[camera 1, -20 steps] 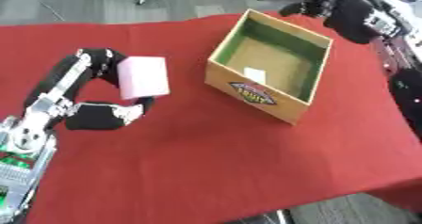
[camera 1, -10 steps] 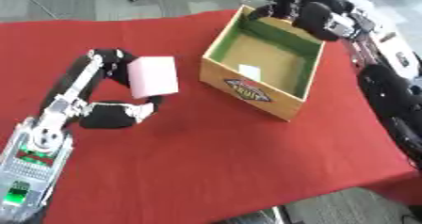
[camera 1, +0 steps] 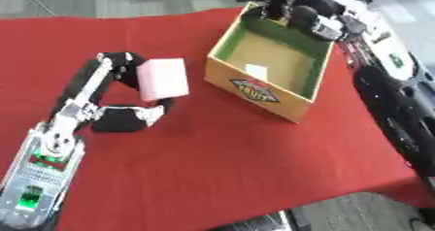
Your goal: Pick up the objects with one hand, pass them to the other hand, and then place them into the box on the other side of the table.
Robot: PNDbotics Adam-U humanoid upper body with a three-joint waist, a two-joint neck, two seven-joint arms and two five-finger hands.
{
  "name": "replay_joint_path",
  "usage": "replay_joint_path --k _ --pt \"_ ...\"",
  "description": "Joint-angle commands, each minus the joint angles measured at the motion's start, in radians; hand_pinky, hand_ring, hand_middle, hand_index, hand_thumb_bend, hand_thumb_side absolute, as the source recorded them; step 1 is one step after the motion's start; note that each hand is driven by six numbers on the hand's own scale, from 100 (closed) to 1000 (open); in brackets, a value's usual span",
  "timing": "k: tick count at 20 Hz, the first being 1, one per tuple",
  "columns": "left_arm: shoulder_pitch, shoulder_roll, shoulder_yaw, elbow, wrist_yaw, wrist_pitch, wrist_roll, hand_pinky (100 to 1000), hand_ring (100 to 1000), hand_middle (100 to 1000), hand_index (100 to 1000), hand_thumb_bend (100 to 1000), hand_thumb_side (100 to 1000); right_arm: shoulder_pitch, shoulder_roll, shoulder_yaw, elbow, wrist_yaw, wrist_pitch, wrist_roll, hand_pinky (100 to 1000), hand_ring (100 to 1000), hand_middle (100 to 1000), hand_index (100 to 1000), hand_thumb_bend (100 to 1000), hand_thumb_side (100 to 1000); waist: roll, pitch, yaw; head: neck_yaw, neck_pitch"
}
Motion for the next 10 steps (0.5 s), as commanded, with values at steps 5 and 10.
replay_joint_path --k 5,10 --pt "-0.022 -0.041 0.012 0.015 -0.023 -0.018 0.027 639 489 375 483 124 100 -0.036 0.006 -0.005 0.023 0.082 -0.069 0.015 910 1000 896 1000 100 450 -0.002 0.001 0.007 -0.011 -0.012" --pt "-0.025 -0.063 0.018 0.027 -0.043 -0.028 0.043 639 489 375 484 130 100 -0.048 0.016 0.001 0.033 0.140 -0.110 0.015 916 1000 912 1000 100 428 -0.005 0.012 0.012 -0.016 -0.017"
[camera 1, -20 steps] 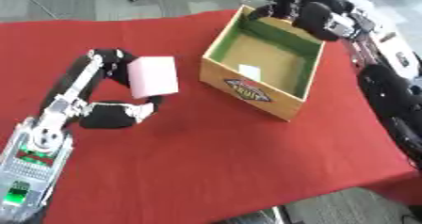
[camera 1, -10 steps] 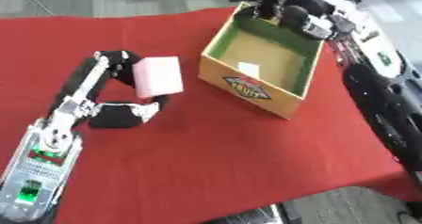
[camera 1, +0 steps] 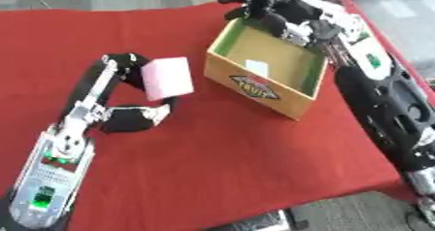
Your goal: Pick up the objects with one hand, pass them to the other hand, and then place them into the box on the other side of the table.
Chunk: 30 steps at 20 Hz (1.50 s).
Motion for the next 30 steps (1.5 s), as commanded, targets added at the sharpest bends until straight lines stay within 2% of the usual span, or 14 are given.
replay_joint_path --k 1,4,6,17,25,30 --pt "-0.022 -0.021 0.013 -0.003 -0.015 -0.004 0.011 639 489 375 484 131 100 -0.019 -0.012 -0.005 0.000 0.037 -0.081 0.052 916 1000 914 1000 100 425 -0.001 -0.011 0.000 -0.007 -0.017" --pt "-0.025 -0.034 0.021 0.007 -0.021 -0.004 0.016 638 489 376 485 126 100 -0.025 -0.005 -0.007 0.013 0.078 -0.106 0.052 920 1000 920 1000 100 403 -0.004 -0.004 0.003 -0.008 -0.022" --pt "-0.024 -0.043 0.028 0.014 -0.022 -0.004 0.019 637 488 375 485 122 100 -0.028 0.000 -0.004 0.019 0.112 -0.129 0.052 924 1000 927 1000 100 354 -0.006 0.000 0.005 -0.009 -0.023" --pt "-0.032 -0.061 0.050 0.043 -0.018 0.001 0.020 637 489 375 485 118 100 -0.041 -0.011 0.033 0.020 0.255 -0.293 0.052 936 1000 937 1000 100 202 -0.010 0.010 0.011 -0.009 -0.026" --pt "-0.056 -0.064 0.048 0.070 -0.024 -0.001 0.016 637 489 376 485 122 100 -0.075 -0.056 0.074 0.071 0.365 -0.434 0.052 937 1000 934 1000 100 205 -0.008 0.011 0.017 -0.012 -0.019" --pt "-0.074 -0.071 0.049 0.094 -0.036 -0.001 0.015 637 489 376 486 126 100 -0.090 -0.062 0.085 0.111 0.396 -0.487 0.052 937 1000 928 1000 100 208 -0.010 0.011 0.018 -0.006 -0.025"
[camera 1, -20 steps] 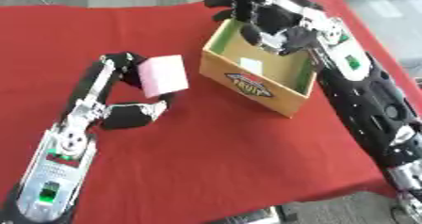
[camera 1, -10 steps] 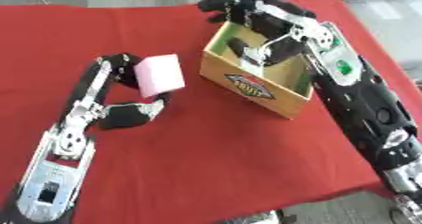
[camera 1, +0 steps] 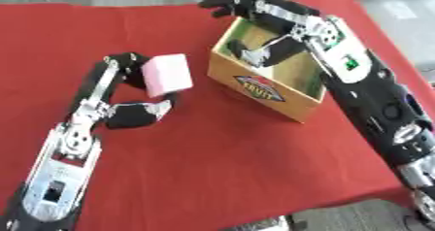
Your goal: Pick up the objects with one hand, pass them to the other hand, and then place them into the box on the other side of the table.
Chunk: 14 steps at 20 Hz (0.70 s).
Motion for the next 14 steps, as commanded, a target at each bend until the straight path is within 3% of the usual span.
replay_joint_path --k 1,14 --pt "-0.026 -0.018 0.007 0.005 -0.014 -0.001 0.002 637 489 376 486 124 100 -0.023 -0.040 -0.001 0.008 0.010 -0.286 0.258 937 1000 928 1000 100 208 -0.001 -0.015 -0.001 0.003 -0.011" --pt "-0.069 -0.040 0.025 0.094 -0.045 -0.017 0.047 644 494 382 491 100 100 -0.040 -0.060 0.042 -0.025 -0.006 -0.314 0.258 941 1000 925 1000 100 215 -0.001 -0.017 -0.011 0.008 -0.024"
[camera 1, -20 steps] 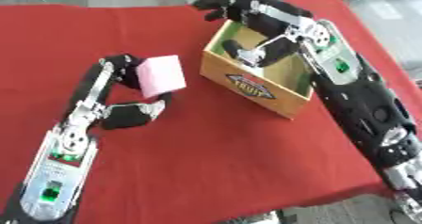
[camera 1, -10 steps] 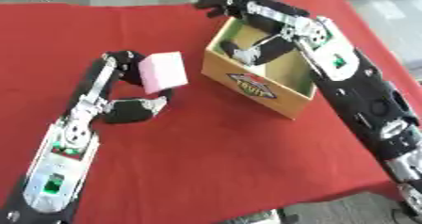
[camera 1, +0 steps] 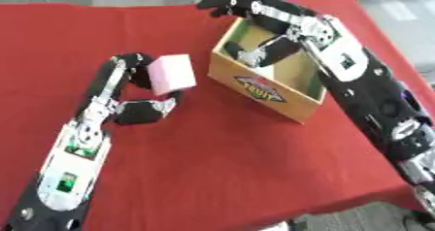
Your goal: Pick up the objects with one hand, pass them to the other hand, and then place them into the box on the other side of the table.
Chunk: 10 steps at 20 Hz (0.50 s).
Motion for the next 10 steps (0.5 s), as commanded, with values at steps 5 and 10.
replay_joint_path --k 5,10 --pt "-0.037 -0.001 -0.001 0.009 -0.038 -0.019 0.015 647 498 385 492 101 100 -0.013 -0.047 0.019 -0.038 0.003 -0.305 0.280 942 1000 930 1000 100 227 -0.005 -0.025 -0.012 0.010 0.017" --pt "-0.038 0.011 -0.014 0.000 -0.070 -0.028 0.002 647 498 386 491 102 100 0.002 -0.037 0.068 -0.017 0.024 -0.322 0.280 944 1000 939 1000 100 222 -0.022 -0.032 -0.022 0.013 0.051"
